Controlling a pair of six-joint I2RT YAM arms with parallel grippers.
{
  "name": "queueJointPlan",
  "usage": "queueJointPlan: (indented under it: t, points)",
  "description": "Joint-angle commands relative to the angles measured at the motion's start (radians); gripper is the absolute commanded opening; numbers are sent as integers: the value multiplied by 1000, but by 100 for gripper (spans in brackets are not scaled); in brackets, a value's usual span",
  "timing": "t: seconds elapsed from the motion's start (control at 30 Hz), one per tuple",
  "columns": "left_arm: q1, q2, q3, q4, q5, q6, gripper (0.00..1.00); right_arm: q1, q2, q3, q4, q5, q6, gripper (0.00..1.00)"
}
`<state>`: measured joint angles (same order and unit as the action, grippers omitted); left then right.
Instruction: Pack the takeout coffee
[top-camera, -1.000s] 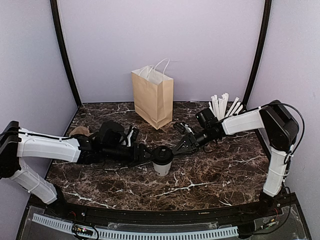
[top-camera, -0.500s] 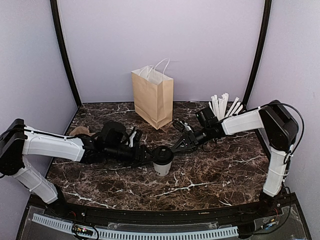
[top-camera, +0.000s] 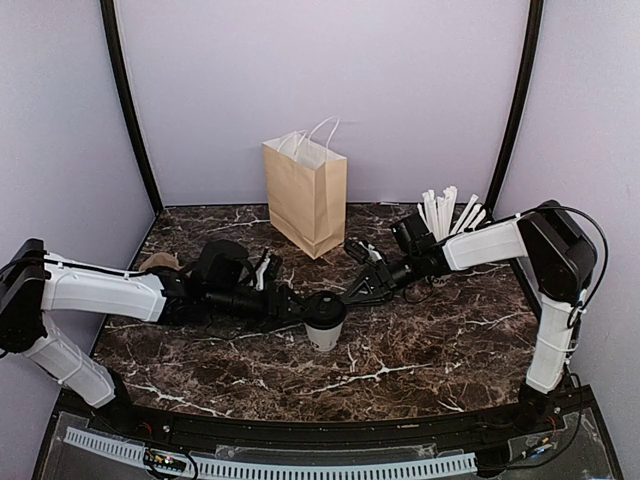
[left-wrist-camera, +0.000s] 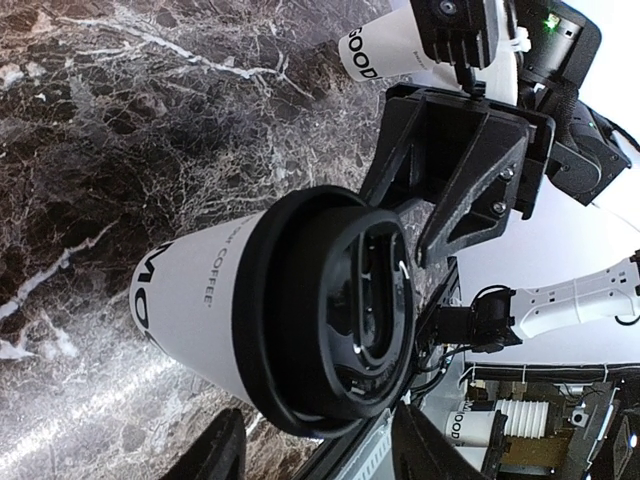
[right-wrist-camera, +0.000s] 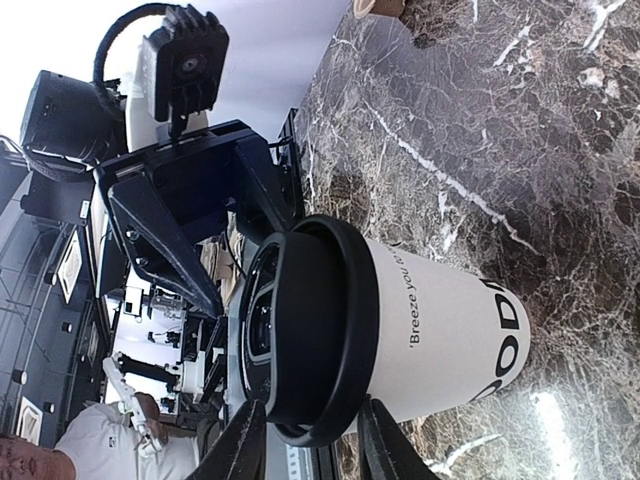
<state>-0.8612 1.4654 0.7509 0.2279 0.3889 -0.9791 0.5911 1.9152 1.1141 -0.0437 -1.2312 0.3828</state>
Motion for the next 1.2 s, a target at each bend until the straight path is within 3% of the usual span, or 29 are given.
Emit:
queueJointPlan:
  t: [0.0,0.4,1.17]
  points:
    - [6,-67,-12,-12,-4,28,52,9,24,-13,71,-20,38,31]
    - [5,3,10,-45,62,28,43,9,38,-18,81,-17,48,28]
    - [16,62,61,-112,61,111,42,8,61,-24,86,-33,42,27]
